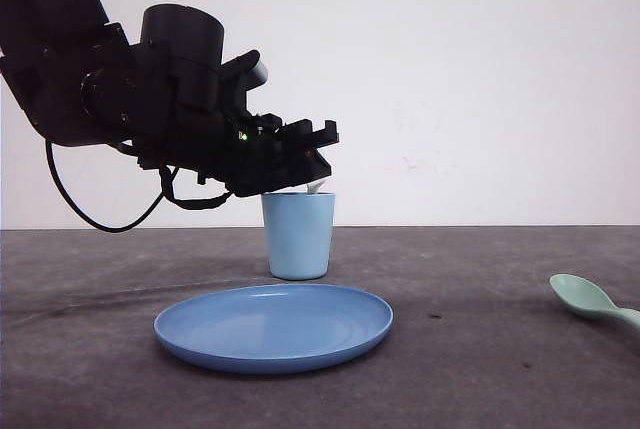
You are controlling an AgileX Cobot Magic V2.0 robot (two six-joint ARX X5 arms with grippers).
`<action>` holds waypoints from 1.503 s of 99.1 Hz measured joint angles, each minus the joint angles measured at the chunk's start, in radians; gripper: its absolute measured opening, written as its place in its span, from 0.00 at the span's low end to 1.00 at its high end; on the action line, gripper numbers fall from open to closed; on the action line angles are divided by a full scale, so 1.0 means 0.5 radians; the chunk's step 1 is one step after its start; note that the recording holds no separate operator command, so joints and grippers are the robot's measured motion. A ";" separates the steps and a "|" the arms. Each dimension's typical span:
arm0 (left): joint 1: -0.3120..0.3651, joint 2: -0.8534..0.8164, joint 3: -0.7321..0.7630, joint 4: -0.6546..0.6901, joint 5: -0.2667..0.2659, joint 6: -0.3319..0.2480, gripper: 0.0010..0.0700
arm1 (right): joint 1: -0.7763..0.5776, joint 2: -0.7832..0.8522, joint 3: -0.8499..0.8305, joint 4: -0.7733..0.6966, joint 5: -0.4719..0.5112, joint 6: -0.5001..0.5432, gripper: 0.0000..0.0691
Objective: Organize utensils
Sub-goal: 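Open the left gripper to drop the fork into the cup, then lower the right gripper onto the mint-green spoon and grasp it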
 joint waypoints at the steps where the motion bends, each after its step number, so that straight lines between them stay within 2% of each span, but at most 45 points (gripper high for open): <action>1: 0.000 -0.002 0.000 -0.004 0.000 0.000 0.28 | 0.000 0.000 0.000 0.000 0.000 0.001 0.98; 19: 0.002 -0.196 0.000 -0.320 0.000 0.000 0.28 | 0.000 0.000 0.000 0.042 -0.017 0.001 0.98; 42: 0.063 -0.706 0.005 -0.842 0.001 0.000 0.28 | 0.000 0.123 0.001 0.089 -0.282 0.009 0.98; 55: 0.137 -0.983 0.005 -1.231 -0.001 0.000 0.28 | 0.008 0.287 0.000 0.097 -0.409 0.015 0.98; 78: 0.296 -1.518 0.005 -1.834 -0.002 0.002 0.28 | 0.084 0.620 0.000 0.196 -0.486 0.014 0.98; 91: 0.407 -1.763 0.005 -2.175 -0.010 0.040 0.28 | 0.146 0.781 0.000 0.281 -0.519 0.014 0.97; 109: 0.578 -1.997 0.005 -2.606 -0.147 0.087 0.28 | 0.215 0.972 0.000 0.423 -0.520 0.013 0.89; 118: 0.654 -2.064 0.005 -2.743 -0.211 0.094 0.28 | 0.237 1.056 0.000 0.484 -0.520 0.014 0.88; 136: 0.740 -2.126 0.005 -2.918 -0.213 0.098 0.28 | 0.276 1.209 0.000 0.604 -0.519 0.014 0.87; 149: 0.748 -2.135 0.005 -2.991 -0.213 0.098 0.28 | 0.301 1.302 0.000 0.689 -0.518 0.014 0.77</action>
